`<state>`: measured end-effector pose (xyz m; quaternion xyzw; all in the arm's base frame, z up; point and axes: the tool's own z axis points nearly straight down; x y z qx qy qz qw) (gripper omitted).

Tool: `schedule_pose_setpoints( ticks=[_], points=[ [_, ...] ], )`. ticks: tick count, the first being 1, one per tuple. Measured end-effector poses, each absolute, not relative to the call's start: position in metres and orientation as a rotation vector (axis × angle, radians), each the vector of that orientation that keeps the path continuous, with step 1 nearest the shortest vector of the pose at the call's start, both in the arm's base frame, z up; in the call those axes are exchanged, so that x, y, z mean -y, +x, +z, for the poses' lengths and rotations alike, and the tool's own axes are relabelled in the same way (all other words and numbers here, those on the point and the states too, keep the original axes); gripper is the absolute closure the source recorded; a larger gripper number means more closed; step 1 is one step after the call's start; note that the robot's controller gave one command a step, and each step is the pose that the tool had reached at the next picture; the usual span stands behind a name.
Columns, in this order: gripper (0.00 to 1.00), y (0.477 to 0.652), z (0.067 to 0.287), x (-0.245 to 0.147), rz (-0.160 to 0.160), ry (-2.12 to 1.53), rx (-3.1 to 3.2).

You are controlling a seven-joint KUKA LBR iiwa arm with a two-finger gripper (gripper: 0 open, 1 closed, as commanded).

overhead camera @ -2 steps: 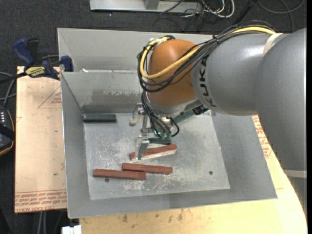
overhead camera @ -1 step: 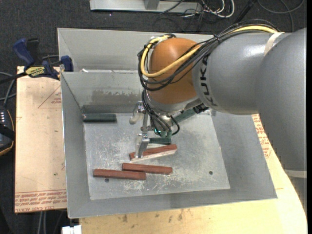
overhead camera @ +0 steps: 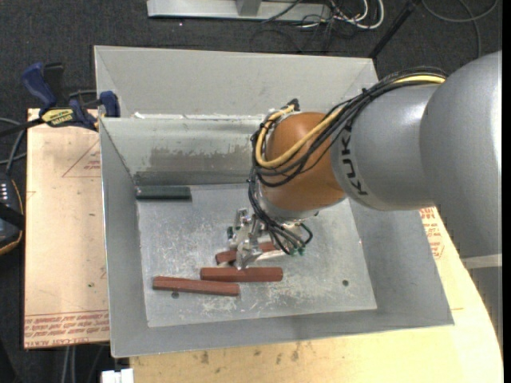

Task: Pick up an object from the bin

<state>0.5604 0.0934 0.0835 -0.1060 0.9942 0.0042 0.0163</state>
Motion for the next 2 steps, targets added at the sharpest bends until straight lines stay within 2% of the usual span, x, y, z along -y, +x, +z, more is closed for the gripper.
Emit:
schedule_pose_setpoints(
  ticks=[1,2],
  points=[
    [1.0,0.56,0.083,-0.093,0.013,-0.33,-3.091],
    [1.0,0.586,0.214,-0.09,0.002,-0.346,-3.119]
  ],
)
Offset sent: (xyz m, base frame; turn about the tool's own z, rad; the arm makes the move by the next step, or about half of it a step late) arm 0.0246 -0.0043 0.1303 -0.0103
